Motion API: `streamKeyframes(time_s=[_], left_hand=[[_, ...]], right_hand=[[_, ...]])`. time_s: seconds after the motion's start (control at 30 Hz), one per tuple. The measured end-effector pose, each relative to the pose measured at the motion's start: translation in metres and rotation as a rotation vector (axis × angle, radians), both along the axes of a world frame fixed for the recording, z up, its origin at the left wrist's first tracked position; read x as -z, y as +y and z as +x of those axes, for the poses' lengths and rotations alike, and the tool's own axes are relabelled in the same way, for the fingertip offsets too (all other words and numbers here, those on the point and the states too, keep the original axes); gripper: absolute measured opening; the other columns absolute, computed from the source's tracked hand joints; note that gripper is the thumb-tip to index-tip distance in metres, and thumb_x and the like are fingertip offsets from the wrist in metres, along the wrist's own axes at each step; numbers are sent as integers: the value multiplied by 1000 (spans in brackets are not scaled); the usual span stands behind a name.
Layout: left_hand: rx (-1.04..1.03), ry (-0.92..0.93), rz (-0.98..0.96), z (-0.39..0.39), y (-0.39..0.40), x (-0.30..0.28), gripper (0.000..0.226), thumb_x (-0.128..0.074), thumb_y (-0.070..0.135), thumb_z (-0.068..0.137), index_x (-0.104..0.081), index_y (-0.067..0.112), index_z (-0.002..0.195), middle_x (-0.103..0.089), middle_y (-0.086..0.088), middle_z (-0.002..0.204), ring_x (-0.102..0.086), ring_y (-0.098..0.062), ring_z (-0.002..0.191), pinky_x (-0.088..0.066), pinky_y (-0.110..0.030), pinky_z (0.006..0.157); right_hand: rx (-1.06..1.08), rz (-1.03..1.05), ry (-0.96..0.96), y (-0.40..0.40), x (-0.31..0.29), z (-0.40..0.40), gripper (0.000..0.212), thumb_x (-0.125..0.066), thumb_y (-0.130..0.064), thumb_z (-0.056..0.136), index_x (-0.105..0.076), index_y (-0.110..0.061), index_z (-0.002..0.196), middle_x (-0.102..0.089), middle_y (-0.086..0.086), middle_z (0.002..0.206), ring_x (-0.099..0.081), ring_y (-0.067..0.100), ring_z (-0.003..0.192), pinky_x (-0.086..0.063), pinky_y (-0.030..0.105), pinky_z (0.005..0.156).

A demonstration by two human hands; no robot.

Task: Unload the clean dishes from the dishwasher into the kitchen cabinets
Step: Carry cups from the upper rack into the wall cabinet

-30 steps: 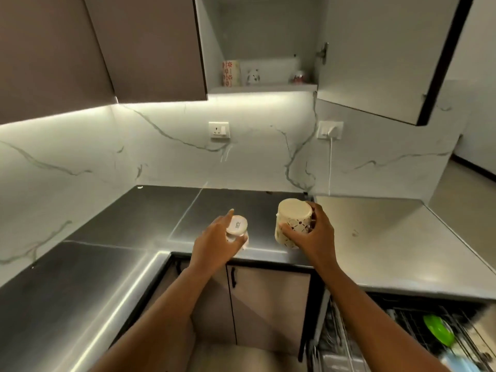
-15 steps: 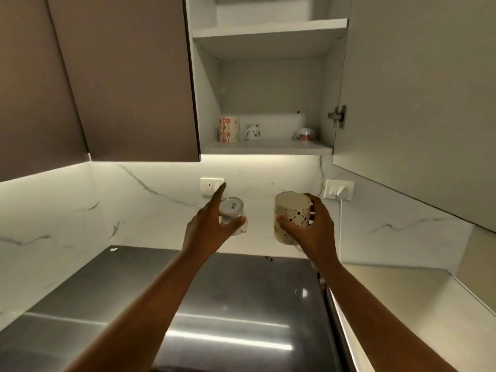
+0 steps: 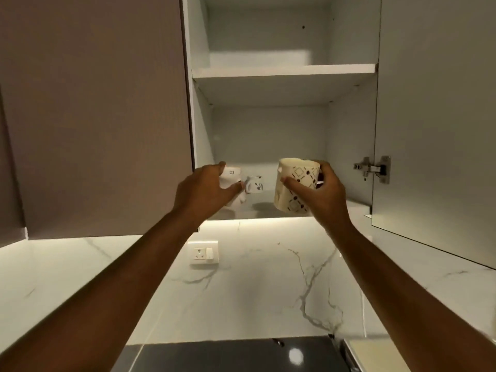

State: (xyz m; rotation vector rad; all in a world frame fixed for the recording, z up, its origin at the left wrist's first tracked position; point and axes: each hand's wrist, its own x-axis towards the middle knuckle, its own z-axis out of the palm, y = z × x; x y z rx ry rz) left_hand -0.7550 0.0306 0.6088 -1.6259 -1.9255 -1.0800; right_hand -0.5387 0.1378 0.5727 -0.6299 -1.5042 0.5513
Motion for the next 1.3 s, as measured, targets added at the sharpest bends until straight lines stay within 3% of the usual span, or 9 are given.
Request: streamKeyframes(time_s=[0.23, 0.37, 0.6, 0.8, 0.9, 1.0, 1.13, 1.23, 1.3], left_hand=[[3, 136, 67, -11, 31, -40, 68, -58, 59, 87, -47, 19, 141, -59, -4, 136, -62, -24, 111, -44, -29, 79], [3, 137, 90, -13, 41, -52, 65, -59, 58, 87, -52, 17, 136, -62, -6, 131, -62, -24, 108, -43, -29, 78], [28, 69, 71, -7, 54, -61, 65, -62, 58, 85, -55, 16, 134, -62, -5, 129, -61, -22, 108, -41, -29, 78], [46, -26, 43, -1, 67, -63, 61, -65, 57, 83, -61, 12, 125, -66, -6, 118, -64, -22, 99, -54, -38, 86], [71, -64, 25, 4, 77, -61, 59, -68, 55, 81, -63, 12, 121, -68, -4, 113, -65, -22, 96, -54, -42, 88], [115, -96, 12, 16, 97, -59, 53, -72, 53, 79, -66, 14, 114, -69, -4, 106, -67, -19, 88, -57, -42, 83], [150, -100, -11, 34, 135, -55, 43, -74, 54, 76, -69, 17, 97, -71, -1, 90, -69, -16, 77, -59, -40, 77], [106, -77, -63, 47, 173, -45, 45, -74, 56, 74, -66, 18, 95, -70, 0, 90, -66, -16, 77, -55, -33, 69], [45, -73, -117, 51, 200, -36, 47, -75, 56, 73, -64, 18, 99, -68, -2, 96, -63, -19, 81, -49, -29, 68]], right_hand=[[-41, -84, -126, 54, -27, -70, 65, -84, -52, 69, -56, -22, 121, -68, -4, 106, -69, 13, 91, -58, 28, 73], [-100, -139, -228, 70, -22, -102, 66, -84, -54, 68, -56, -23, 118, -64, -9, 100, -62, 4, 81, -48, 17, 61], [-192, -142, -343, 87, -19, -135, 57, -85, -52, 68, -56, -26, 110, -64, -8, 102, -64, 14, 95, -51, 24, 77], [-265, -216, -425, 95, -19, -144, 77, -84, -57, 66, -57, -19, 126, -68, 1, 123, -65, 20, 110, -55, 38, 96], [-252, -236, -552, 101, -19, -121, 96, -86, -63, 58, -53, -17, 136, -65, -2, 126, -62, 18, 113, -52, 30, 93], [-276, -259, -606, 117, -21, -79, 55, -91, -39, 66, -62, -23, 110, -65, -12, 101, -62, 13, 101, -51, 24, 83], [-191, -390, -524, 149, -22, -38, 58, -92, -34, 66, -63, -22, 115, -72, -2, 102, -69, 20, 96, -54, 24, 80], [-118, -444, -369, 170, -21, -18, 43, -89, -26, 72, -67, -21, 109, -74, 10, 98, -72, 24, 90, -58, 38, 91], [-117, -464, -267, 177, -20, -7, 34, -83, -13, 79, -67, -17, 110, -72, 14, 98, -72, 24, 85, -60, 42, 87]])
